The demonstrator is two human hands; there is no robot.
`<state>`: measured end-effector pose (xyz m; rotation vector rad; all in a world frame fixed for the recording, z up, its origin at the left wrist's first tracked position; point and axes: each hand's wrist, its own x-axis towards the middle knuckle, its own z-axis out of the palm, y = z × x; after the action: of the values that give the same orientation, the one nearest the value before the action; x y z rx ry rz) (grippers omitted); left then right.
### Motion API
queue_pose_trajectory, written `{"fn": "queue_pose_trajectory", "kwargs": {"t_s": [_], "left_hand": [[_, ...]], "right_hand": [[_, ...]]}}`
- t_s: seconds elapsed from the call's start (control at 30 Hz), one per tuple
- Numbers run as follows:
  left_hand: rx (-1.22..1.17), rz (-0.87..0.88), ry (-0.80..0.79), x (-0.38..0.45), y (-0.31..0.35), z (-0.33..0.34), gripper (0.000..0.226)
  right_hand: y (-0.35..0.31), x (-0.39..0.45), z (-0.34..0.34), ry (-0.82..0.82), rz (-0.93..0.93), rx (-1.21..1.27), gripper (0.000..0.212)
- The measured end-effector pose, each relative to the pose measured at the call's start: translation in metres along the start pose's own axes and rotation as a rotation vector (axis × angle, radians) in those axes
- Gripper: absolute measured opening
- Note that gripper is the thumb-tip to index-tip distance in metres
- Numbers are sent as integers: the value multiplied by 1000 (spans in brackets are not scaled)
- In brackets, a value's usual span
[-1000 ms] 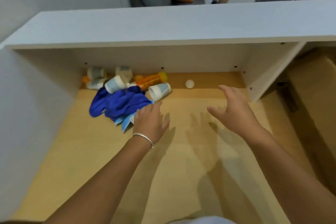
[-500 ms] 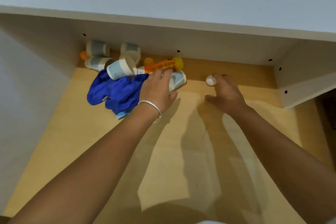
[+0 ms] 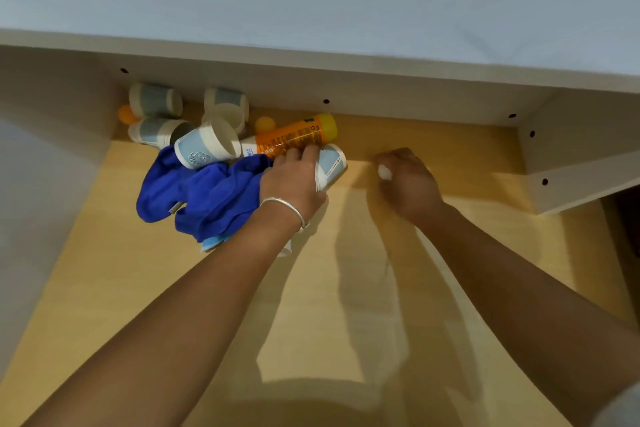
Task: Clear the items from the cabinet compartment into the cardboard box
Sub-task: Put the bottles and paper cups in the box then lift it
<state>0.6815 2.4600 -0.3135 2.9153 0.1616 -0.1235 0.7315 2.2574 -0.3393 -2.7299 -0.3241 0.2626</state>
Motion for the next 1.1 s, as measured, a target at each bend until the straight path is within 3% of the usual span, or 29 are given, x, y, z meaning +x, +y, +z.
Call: {"fn": "queue_pose_trajectory", "kwargs": {"t_s": [0.37,0.53,0.9,1.1], "left_hand": [[-13,104,120,-66,31,-46,69],[22,217,186,-96,77,-70,70],[-111,583,295,-121,237,-99,72],[-336,784,264,-134,359,-105,76]], "right_hand": [[-2,-98,-38,159,23,135,47],[14,-153,-79,351,42,171,47],[86,-277,-178,708,221,202,46],[139,-352,-235,866,372,200,46]]}}
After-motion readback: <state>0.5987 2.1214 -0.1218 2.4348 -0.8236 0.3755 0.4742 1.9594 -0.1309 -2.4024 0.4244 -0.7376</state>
